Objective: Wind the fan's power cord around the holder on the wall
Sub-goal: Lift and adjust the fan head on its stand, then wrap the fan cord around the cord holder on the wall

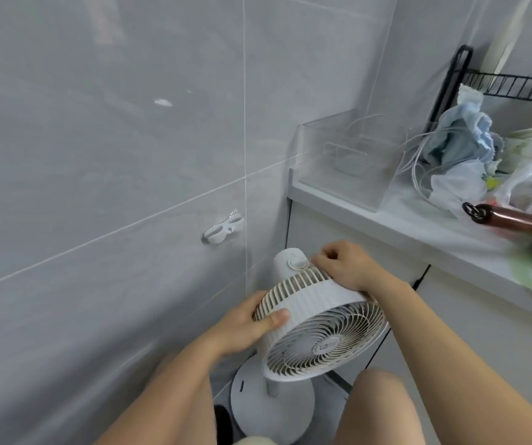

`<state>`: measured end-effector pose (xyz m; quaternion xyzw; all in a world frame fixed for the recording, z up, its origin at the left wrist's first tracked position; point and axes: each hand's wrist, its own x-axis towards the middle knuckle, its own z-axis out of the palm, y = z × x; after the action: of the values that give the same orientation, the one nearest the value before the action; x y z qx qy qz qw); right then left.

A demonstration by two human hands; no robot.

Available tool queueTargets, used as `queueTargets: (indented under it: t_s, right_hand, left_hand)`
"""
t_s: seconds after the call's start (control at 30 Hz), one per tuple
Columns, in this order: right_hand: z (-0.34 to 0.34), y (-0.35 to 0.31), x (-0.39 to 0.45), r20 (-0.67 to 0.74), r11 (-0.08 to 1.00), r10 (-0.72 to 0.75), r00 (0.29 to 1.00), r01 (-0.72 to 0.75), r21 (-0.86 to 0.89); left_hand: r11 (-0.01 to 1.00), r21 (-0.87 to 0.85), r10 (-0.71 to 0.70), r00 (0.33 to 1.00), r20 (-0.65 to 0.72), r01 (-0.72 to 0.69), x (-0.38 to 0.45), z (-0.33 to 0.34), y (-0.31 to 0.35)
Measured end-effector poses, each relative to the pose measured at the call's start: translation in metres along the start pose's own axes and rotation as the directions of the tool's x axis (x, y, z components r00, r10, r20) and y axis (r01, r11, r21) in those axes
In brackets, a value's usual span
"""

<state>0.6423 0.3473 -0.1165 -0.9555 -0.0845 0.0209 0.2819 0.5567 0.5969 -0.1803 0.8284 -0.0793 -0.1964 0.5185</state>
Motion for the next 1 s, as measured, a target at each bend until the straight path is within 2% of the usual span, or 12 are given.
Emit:
queueTargets:
  t_s: [0.1, 0.23, 0.37, 0.57, 0.67, 0.77, 0.9, 1.0]
  right_hand:
    - [-0.008, -0.002, 0.004, 0.037, 0.987, 0.053, 0.998, -0.047, -0.151]
    - [-0.014, -0.035, 0.016, 0.213, 0.904, 0.163, 0.963, -0.059, -0.424]
    - [-0.003, -0.061, 0.023, 0.236, 0.804, 0.219, 0.947, -0.039, -0.593]
    - [0.026, -0.048, 0.029, 0.258, 0.779, 0.285, 0.923, -0.067, -0.624]
    - [0.018, -0.037, 0.027, 0.244, 0.798, 0.265, 0.933, -0.07, -0.599]
    - [0.005, -0.022, 0.023, 0.248, 0.809, 0.26, 0.933, -0.07, -0.584]
    - [-0.009, 0.004, 0.012, 0.225, 0.818, 0.267, 0.937, -0.097, -0.566]
    - [-0.011, 0.016, 0.005, 0.19, 0.821, 0.276, 0.942, -0.128, -0.557]
  left_hand:
    - [1.0, -0.024, 0.007, 0.998, -0.061, -0.009, -0.001, 0.022, 0.009]
    - [0.999, -0.009, 0.033, 0.987, -0.157, -0.035, 0.001, 0.053, 0.02]
    - [1.0, -0.019, 0.021, 0.987, -0.161, -0.024, 0.002, 0.066, 0.037]
    - [0.998, -0.032, 0.058, 0.997, 0.047, -0.056, 0.011, 0.053, 0.014]
    - [1.0, -0.001, 0.014, 0.995, -0.101, -0.015, 0.026, 0.04, -0.015]
    - [0.994, -0.031, -0.111, 0.962, -0.251, 0.106, 0.041, 0.025, -0.048]
    - [0.976, -0.006, -0.21, 0.929, -0.305, 0.219, 0.063, 0.018, -0.09]
    - [0.957, 0.054, -0.262, 0.932, -0.252, 0.284, 0.073, 0.027, -0.104]
